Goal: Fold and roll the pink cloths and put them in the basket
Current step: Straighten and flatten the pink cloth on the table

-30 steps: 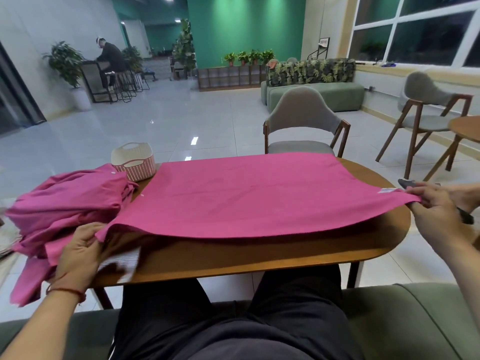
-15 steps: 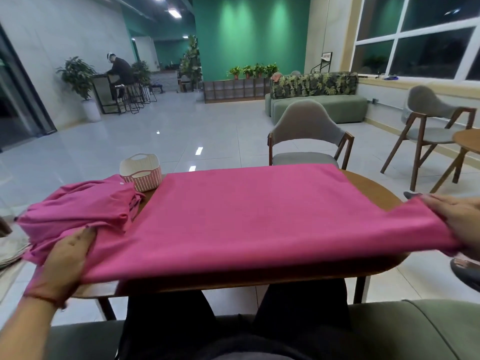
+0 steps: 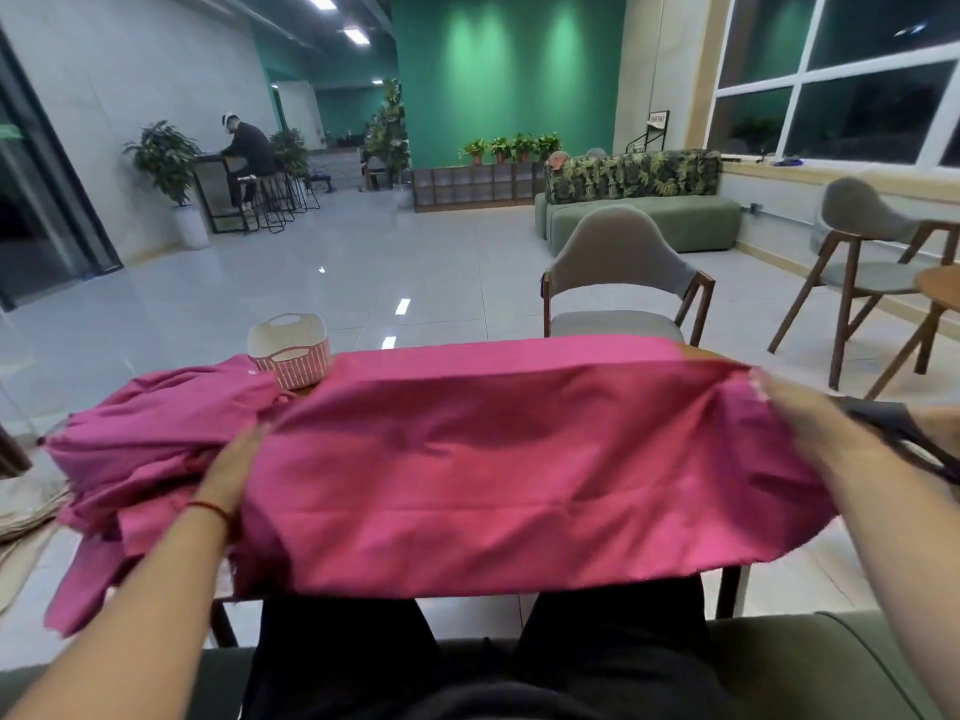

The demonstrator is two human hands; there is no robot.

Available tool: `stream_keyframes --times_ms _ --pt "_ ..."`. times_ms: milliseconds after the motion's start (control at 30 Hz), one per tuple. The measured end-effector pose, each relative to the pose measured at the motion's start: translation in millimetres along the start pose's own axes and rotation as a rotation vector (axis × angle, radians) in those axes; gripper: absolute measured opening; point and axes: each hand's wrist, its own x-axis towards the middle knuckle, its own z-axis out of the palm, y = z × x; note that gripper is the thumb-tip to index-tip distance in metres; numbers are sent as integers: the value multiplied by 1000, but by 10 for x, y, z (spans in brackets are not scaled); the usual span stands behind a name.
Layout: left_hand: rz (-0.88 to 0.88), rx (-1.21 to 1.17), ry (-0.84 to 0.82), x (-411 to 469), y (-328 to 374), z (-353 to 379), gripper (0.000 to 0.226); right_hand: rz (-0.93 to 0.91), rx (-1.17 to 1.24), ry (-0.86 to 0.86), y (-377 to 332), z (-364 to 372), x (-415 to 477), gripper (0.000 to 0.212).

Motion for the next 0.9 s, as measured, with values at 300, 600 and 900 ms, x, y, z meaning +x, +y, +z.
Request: stream_keyframes --times_ms 300,600,900 --pt "-167 24 8 -195 -27 285 46 -178 -382 67 525 216 -5 40" --pt "-150 42 -6 -770 -178 89 53 -190 -394 71 639 -129 -485 43" --pt "-126 20 73 -1013 -199 -265 48 -182 -80 42 618 -567 -787 38"
